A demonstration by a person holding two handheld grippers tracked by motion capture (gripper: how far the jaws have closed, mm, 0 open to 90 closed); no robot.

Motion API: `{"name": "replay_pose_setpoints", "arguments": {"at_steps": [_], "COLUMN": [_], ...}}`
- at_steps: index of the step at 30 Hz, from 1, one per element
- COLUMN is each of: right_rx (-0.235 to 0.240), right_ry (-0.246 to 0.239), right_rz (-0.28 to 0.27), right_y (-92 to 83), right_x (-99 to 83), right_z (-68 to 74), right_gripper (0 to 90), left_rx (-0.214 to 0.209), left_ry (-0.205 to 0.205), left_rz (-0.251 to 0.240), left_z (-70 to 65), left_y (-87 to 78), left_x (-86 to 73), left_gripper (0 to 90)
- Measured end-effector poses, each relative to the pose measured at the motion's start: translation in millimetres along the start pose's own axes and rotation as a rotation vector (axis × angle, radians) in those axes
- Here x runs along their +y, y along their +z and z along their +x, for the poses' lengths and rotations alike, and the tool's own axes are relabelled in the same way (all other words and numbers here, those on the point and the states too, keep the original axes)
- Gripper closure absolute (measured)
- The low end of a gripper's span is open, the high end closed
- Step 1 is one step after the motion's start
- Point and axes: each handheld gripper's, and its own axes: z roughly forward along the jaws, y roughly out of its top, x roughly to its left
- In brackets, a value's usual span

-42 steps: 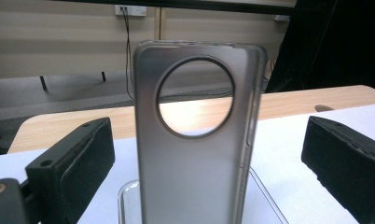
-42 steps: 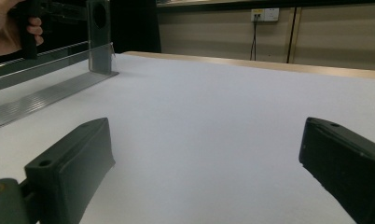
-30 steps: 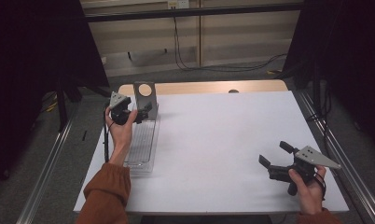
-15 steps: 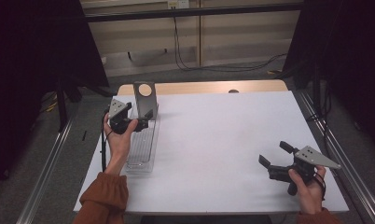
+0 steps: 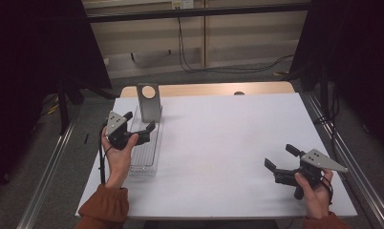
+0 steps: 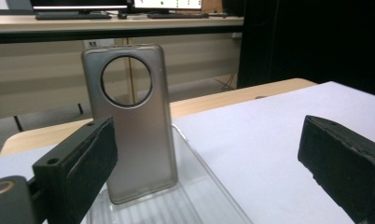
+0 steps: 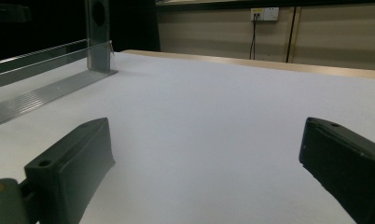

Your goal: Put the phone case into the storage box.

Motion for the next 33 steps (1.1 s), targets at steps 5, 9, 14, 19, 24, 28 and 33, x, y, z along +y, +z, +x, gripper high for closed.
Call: {"name": "replay_pose_setpoints", "arguments": {"at_steps": [5,9,14,19,24,28,33], "right_rx": [-0.001,-0.001,-0.001,-0.001,-0.002,0.000,-0.006], "right_ry": [0.005,-0.001,0.000,0.008,0.005,0.010,0.011], "right_rz": [0.002,0.007,0.005,0.001,0.000,-0.006,-0.004], "right_y": [-0.1,1.6,2.0,1.4,-0.3,-1.5,-3.6], "right_x": [0.0,-0.8,-0.8,-0.4,-0.2,0.3,0.2], "right_z": [0.2,0.0,0.2,1.2,-0.1,1.2,1.3], "right_gripper": [2.2,2.1,2.1,2.1,2.2,2.1,2.1], "left_rx": [0.030,0.004,-0.017,-0.021,-0.016,-0.029,-0.017], "left_ry": [0.064,0.012,0.038,0.050,0.033,0.029,0.012], "left_rz": [-0.101,-0.121,-0.085,-0.083,-0.078,-0.057,-0.047], "left_z": [-9.6,-11.2,-18.0,-29.2,-35.9,-36.1,-31.2], "left_y": [-13.4,-19.7,-28.7,-40.6,-56.0,-72.3,-90.6], "left_x": [-1.0,6.1,4.2,-2.6,-15.6,-24.6,-35.2], "left_gripper": [5.3,5.3,5.2,5.2,5.0,5.0,4.5]}}
